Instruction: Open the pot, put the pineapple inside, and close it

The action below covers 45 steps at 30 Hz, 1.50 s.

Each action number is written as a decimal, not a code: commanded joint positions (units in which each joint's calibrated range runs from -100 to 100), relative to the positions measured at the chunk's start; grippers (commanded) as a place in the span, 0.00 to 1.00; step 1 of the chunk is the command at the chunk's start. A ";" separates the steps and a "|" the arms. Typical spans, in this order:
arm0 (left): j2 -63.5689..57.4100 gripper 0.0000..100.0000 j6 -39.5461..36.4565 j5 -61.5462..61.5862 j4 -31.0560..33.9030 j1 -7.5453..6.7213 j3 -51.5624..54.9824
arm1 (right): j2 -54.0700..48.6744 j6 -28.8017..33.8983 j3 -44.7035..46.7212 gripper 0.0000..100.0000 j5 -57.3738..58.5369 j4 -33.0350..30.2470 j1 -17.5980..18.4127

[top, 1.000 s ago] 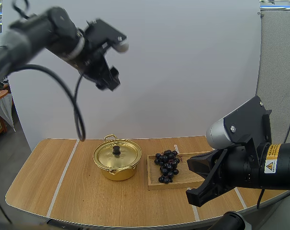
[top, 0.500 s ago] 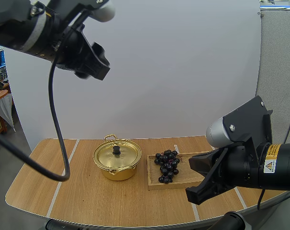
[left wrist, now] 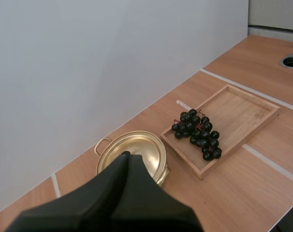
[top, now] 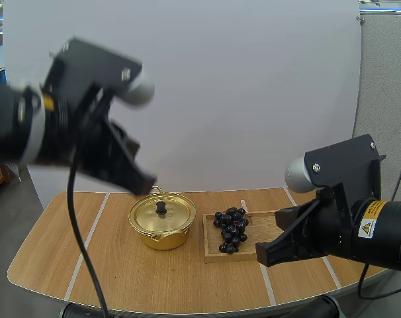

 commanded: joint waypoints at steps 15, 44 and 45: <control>-30.31 0.00 -18.63 -33.66 5.91 0.12 21.86 | -0.45 0.00 -0.06 0.00 -32.97 -2.93 -5.10; -31.68 0.00 -16.45 -78.46 11.65 2.23 59.61 | -0.45 2.30 36.15 0.00 -75.01 -3.08 -12.07; -31.68 0.00 -16.45 -80.28 11.65 2.23 61.26 | -0.45 2.30 36.85 0.00 -75.01 -3.08 -12.07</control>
